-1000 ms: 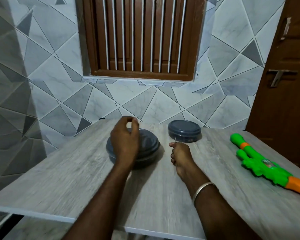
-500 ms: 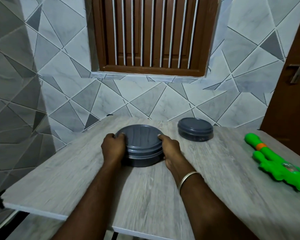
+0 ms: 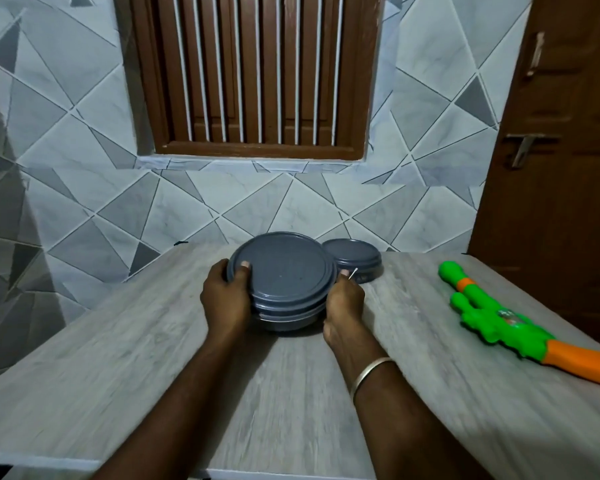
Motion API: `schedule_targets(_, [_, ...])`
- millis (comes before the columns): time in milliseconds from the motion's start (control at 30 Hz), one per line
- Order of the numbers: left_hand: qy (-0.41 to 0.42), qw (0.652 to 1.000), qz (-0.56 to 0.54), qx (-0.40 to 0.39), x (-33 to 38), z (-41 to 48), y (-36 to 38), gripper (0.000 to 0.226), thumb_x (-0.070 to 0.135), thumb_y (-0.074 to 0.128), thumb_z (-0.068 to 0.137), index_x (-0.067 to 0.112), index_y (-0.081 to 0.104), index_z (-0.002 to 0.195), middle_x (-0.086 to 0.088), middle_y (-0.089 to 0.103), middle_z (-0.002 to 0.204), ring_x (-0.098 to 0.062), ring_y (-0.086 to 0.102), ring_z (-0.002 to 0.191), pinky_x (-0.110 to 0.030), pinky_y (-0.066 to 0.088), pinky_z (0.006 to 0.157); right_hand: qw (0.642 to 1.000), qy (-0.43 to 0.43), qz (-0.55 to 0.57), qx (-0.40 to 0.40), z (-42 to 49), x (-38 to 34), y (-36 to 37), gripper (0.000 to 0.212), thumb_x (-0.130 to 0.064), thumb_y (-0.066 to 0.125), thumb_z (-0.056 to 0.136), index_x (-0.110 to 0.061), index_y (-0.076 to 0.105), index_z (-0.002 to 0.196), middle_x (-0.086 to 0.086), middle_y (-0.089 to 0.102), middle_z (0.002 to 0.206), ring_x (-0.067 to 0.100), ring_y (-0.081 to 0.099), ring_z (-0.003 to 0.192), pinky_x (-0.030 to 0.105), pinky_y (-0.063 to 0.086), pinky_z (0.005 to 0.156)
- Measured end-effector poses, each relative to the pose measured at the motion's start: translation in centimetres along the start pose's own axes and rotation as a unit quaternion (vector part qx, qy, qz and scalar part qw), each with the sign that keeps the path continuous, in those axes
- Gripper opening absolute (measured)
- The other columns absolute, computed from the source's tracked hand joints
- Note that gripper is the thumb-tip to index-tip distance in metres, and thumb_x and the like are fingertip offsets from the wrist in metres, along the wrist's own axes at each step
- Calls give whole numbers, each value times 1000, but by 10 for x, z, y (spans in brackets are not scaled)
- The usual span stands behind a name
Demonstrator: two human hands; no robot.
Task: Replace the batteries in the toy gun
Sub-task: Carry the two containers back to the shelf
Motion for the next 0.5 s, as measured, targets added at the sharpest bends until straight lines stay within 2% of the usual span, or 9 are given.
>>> schedule_targets(100, [22,999,-16,-22,10,-14,17,16,40,63,94,32,62,108,6,69,102,-23,68,98,-51,56,92,999,13,26,15,3,-15,-19,42,-39,45,97,-8,65,117,9,70,114,30,66,103,49,53,95])
schedule_targets(167, [40,998,-26,-33,14,-23,29,23,40,64,94,27,64,114,6,69,106,-20,68,100,-50,56,93,998,31,49,20,6,-26,-32,42,-38,45,97,-8,64,119,11,68,116,32,65,104,50,52,95])
schedule_targets(267, [49,996,-45,-58,18,-36,47,39,43,65,94,23,62,127,5,70,115,-17,68,103,-48,58,93,999,20,34,34,14,-40,-56,42,-41,50,93,-7,66,112,10,69,112,32,66,99,51,54,91])
schedule_targets(333, [51,995,-55,-66,21,-43,58,40,38,66,95,21,61,130,4,69,119,-15,66,104,-43,56,97,999,-15,8,49,18,-50,-73,43,-43,49,93,-7,67,110,10,69,111,31,65,99,52,53,92])
schedule_targets(467, [70,993,-52,-80,28,-60,75,44,33,67,94,18,58,135,5,66,121,-16,64,110,-38,52,101,998,-28,-1,55,32,-54,-97,35,-44,47,91,-14,65,86,10,71,106,33,67,96,56,54,89])
schedule_targets(500, [79,992,-50,-83,29,-63,78,46,34,69,93,18,58,135,4,66,123,-16,64,111,-37,52,101,998,-30,12,57,41,-52,-101,38,-45,47,89,-13,67,88,9,71,105,33,67,96,54,54,90])
Point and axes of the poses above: each hand's wrist, its own z-axis towards the middle knuckle, its own y-axis out of the palm, x = y × z, the point moved 5 cm from there along z, towards the middle knuckle
